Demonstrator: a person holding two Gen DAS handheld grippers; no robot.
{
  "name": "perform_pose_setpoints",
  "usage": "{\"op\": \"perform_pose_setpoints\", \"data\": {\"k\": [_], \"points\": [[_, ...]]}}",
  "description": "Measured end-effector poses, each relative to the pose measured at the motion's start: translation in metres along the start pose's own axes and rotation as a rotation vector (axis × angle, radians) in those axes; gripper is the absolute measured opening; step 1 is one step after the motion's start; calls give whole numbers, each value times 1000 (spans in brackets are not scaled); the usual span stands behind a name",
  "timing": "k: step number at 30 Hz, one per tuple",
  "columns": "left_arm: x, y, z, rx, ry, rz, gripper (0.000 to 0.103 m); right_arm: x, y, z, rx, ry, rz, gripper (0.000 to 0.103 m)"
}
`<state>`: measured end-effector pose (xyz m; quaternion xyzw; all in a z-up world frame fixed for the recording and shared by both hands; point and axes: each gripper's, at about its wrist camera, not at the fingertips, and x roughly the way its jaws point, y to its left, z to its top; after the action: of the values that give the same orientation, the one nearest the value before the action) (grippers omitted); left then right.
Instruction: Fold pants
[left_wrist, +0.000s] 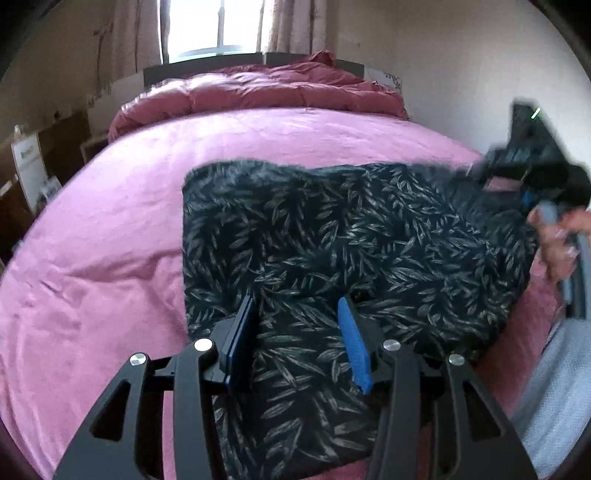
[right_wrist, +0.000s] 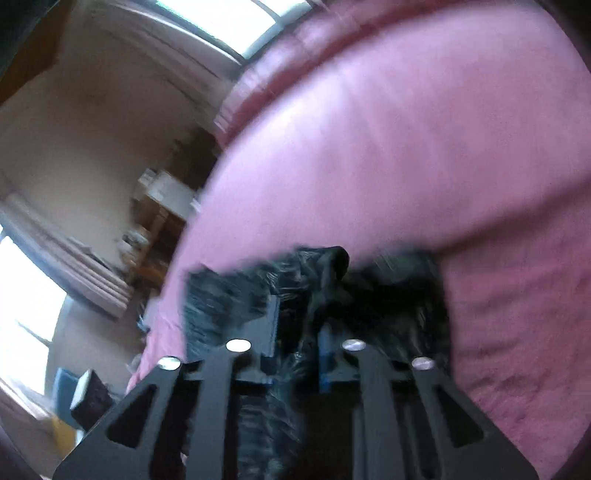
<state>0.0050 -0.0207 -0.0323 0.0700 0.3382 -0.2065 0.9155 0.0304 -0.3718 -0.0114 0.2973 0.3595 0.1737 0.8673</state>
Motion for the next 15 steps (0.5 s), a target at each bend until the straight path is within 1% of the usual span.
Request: {"op": "perform_pose_setpoints", "data": {"k": [1, 2, 4, 6, 7, 8, 9, 10, 11, 12, 13, 14, 15], "points": [[-1, -4, 0, 20, -2, 8, 47, -12, 7, 1, -31, -56, -8, 9], [0, -7, 1, 27, 1, 9, 47, -17, 12, 1, -74, -91, -57, 8], [5, -11, 2, 25, 5, 19, 48, -14, 15, -1, -124, -95, -154, 8], [11, -13, 3, 16, 18, 42, 50, 5, 15, -2, -179, -46, -264, 8], [13, -13, 2, 9, 20, 50, 50, 19, 9, -3, -181, 2, -308, 10], [14, -11, 1, 2, 16, 49, 51, 28, 0, -3, -150, 41, -337, 12], [13, -10, 1, -2, 12, 47, 51, 29, -6, -2, -121, 51, -338, 14], [10, -10, 0, -2, 10, 47, 51, 24, -12, 0, -76, 45, -297, 23], [6, -9, 0, -3, 8, 48, 53, 19, -14, 3, -41, 34, -266, 29], [1, -8, -1, -11, 2, 47, 58, 6, -17, 2, 9, 2, -226, 42], [-5, -6, -2, -22, -9, 39, 61, -9, -19, -1, 49, -30, -179, 50], [-8, -2, -3, -29, -19, 33, 70, -22, -22, -6, 80, -48, -133, 50], [-15, 0, -6, -38, -37, 31, 75, -30, -22, -10, 103, -52, -104, 50]]}}
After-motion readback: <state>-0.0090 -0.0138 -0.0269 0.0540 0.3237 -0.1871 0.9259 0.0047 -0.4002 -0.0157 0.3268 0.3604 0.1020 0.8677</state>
